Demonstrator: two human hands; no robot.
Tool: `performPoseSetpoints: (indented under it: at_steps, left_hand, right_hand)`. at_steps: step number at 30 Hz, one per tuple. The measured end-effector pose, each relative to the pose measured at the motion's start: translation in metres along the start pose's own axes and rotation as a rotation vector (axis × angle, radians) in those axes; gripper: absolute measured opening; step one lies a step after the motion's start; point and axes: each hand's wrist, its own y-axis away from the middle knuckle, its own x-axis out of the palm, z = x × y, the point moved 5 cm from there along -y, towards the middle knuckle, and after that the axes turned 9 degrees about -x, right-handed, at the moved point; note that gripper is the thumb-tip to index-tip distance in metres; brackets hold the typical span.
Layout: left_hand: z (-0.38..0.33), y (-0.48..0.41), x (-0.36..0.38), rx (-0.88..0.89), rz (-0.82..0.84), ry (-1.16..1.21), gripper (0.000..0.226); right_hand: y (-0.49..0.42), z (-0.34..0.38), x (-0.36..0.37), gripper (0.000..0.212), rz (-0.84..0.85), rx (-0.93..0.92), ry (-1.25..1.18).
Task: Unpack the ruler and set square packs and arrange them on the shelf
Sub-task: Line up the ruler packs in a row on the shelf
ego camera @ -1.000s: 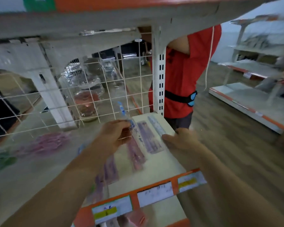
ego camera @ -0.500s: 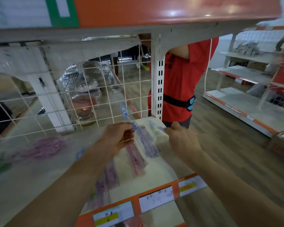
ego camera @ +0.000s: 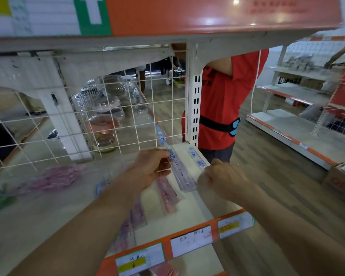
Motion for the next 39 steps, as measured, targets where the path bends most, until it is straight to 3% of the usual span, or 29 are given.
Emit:
performPoseSetpoints:
  at_steps: [4, 7, 9, 12, 15, 25, 39]
  left_hand:
    - [0.0, -0.001, 0.006, -0.004, 0.019, -0.033, 0.007]
    - [0.0, -0.002, 0.012, -0.006, 0.044, -0.048, 0.005]
    - [-0.001, -0.001, 0.019, -0.004, 0.066, -0.047, 0.006]
    - [-0.001, 0.002, 0.03, 0.011, 0.088, -0.075, 0.007]
    - [-0.001, 0.004, 0.037, 0.018, 0.1, -0.094, 0.008]
    - [-0.01, -0.001, 0.012, -0.016, 0.001, -0.24, 0.008]
    - [-0.018, 0.001, -0.03, 0.021, -0.093, -0.327, 0.009]
  right_hand:
    - [0.002, -0.002, -0.007, 0.03, -0.002, -0.004, -0.089]
    - [0.003, 0.007, -0.034, 0.022, -0.244, -0.033, -0.314]
    - [0.003, 0.019, -0.049, 0.017, -0.296, -0.06, -0.449]
    - [-0.002, 0.035, -0.057, 0.033, -0.244, -0.043, -0.285]
    - [-0.007, 0.037, -0.059, 0.033, -0.233, -0.004, -0.124]
    - [-0.03, -0.017, -0.042, 0.036, 0.056, 0.223, -0.184]
    - [-0.037, 0.002, -0.028, 0.03, 0.164, 0.152, -0.098]
